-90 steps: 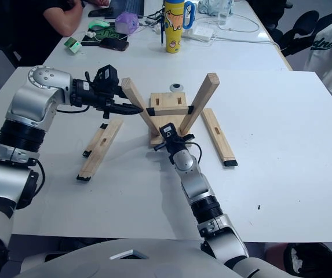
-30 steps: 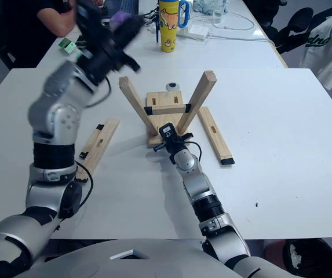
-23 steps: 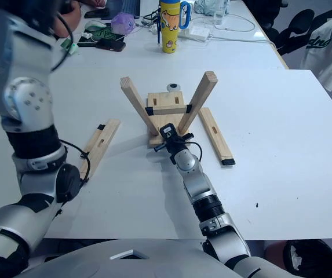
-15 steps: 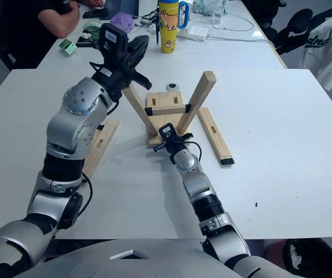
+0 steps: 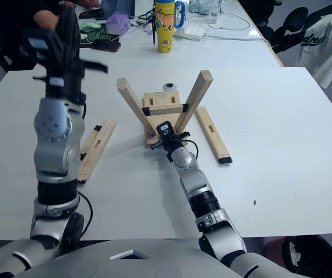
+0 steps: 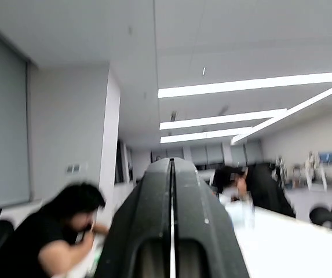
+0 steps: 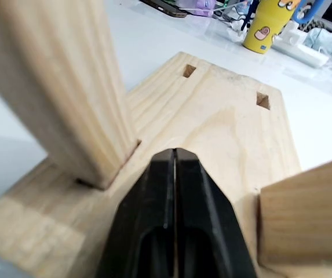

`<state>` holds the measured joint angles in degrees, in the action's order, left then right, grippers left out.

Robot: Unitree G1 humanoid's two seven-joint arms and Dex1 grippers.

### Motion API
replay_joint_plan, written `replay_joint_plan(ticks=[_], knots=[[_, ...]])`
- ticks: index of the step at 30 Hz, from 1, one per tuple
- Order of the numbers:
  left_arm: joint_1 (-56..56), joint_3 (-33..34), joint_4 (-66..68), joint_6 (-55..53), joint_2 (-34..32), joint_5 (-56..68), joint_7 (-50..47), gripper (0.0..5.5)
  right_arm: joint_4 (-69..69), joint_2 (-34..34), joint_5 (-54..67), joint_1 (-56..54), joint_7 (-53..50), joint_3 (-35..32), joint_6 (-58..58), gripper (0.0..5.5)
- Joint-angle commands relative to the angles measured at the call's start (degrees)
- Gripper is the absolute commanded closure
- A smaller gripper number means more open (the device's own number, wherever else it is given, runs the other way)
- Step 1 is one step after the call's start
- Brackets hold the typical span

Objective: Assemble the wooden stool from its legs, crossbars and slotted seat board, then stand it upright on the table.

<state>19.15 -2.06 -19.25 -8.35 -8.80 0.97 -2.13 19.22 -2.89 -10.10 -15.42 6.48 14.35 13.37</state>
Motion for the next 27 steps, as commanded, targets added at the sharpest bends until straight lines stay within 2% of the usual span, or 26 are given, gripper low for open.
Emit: replay_joint_plan(ticks=[1,9,14,21,24,27], knots=[[-4.0,-1.2,-1.3,-1.6,1.3,-0.5,0.8,5.47,6.6,-1.1,3.2,2.2,1.0,-2.6,7.3,5.5],[-7.7,1.0,-0.4,-2.9,3.4,0.6,0.2,5.47,-4.4,-4.2,17.5,2.0,7.0,-9.7,15.6,5.5],[-11.8,0.5,0.5,-6.2,5.8,1.7,0.4,5.47,-10.5,-3.9,20.2,2.1,7.8,-8.5,16.5,5.5],[-19.2,-4.6,-2.7,-18.2,7.2,3.8,3.0,5.47,-39.1,5.4,27.8,13.4,14.8,-5.5,27.9,5.5],[-20.5,-4.7,-5.3,-21.2,7.5,4.0,2.6,5.47,-49.2,12.4,29.1,20.8,16.8,-7.6,29.7,5.5],[-20.4,-4.2,-7.1,-21.4,8.9,4.4,1.7,5.47,-52.0,15.2,29.3,24.2,15.5,-12.0,29.4,5.5]])
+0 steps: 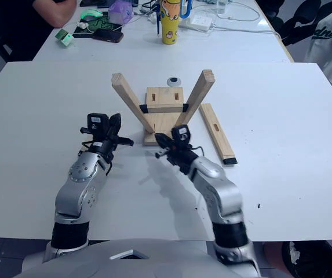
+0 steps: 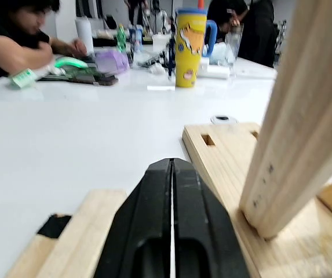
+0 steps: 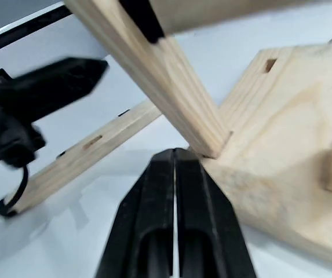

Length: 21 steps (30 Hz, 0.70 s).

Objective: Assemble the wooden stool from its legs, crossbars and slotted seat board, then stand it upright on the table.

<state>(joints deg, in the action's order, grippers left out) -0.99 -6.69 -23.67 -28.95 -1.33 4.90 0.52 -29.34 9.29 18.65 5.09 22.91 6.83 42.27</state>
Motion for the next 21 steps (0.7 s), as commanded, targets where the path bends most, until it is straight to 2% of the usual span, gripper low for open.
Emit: replay_joint_plan(ticks=[1,4,7,13,21], knots=[[0.4,0.3,-2.9,-0.4,1.9,0.5,-1.2,5.47,-3.9,3.4,0.3,4.6,-1.4,-5.7,-0.4,5.5],[2.2,0.6,-3.8,2.2,4.4,0.7,-2.6,5.47,-6.4,2.2,-1.4,4.5,-4.2,-8.3,-6.8,5.5],[4.9,-1.1,-3.6,6.6,6.1,-0.9,-3.6,5.47,-7.8,-1.1,-5.2,1.0,-11.5,-9.0,-11.3,5.5],[7.8,0.5,-4.6,11.8,4.3,-4.6,-6.7,5.47,-5.2,-3.2,-13.8,-7.6,-23.2,-12.1,-16.4,5.5],[8.6,2.6,-4.8,15.9,2.1,-9.4,-7.8,5.47,-1.1,-4.8,-15.9,-13.8,-28.1,-14.6,-19.8,5.5]])
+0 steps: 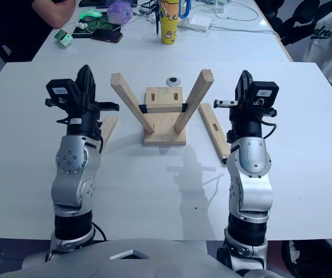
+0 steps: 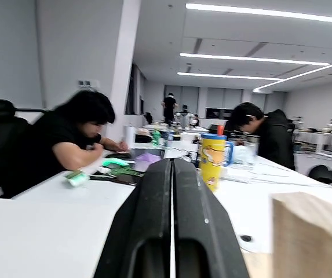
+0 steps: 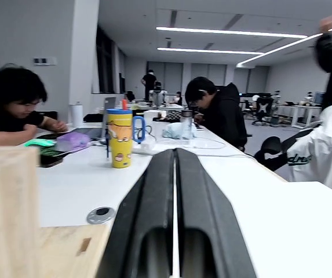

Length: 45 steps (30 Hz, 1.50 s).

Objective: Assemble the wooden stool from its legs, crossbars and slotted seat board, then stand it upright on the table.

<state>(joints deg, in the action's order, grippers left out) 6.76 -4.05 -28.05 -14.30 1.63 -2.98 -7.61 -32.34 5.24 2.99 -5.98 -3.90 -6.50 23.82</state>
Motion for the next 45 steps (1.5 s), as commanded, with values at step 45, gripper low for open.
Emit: replay_joint_plan(ticks=[45], knots=[[2.2,-3.8,12.3,-8.2,-27.6,1.6,39.7,5.47,51.2,14.2,3.6,-19.4,31.8,5.4,-14.6,5.5]])
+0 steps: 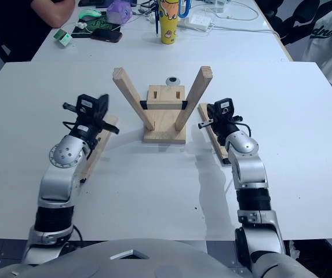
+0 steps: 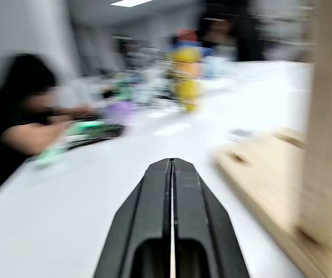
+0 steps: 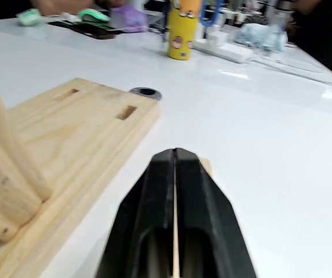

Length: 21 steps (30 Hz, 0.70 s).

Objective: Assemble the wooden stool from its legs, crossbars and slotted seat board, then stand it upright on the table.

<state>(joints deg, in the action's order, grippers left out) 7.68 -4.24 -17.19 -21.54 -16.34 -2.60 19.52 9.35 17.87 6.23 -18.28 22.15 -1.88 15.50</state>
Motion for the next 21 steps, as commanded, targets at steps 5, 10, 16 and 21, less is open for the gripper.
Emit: replay_joint_plan(ticks=[5,10,16,21], knots=[[3.8,-13.3,3.0,0.3,-21.1,-1.8,29.3,5.47,18.9,1.3,0.0,-12.3,15.0,4.2,-12.8,5.5],[8.0,-19.7,8.3,2.7,-17.5,-6.2,28.9,5.47,20.7,0.7,-0.6,-12.7,21.4,7.9,-15.0,5.5],[10.3,-24.9,13.9,3.2,-12.4,-14.3,22.6,5.47,18.8,-0.4,-1.0,-11.2,25.2,11.5,-15.0,5.5],[10.5,-25.1,15.2,1.6,-10.8,-18.4,19.3,5.47,15.6,-2.3,-0.9,-9.7,28.3,14.9,-14.4,5.5]])
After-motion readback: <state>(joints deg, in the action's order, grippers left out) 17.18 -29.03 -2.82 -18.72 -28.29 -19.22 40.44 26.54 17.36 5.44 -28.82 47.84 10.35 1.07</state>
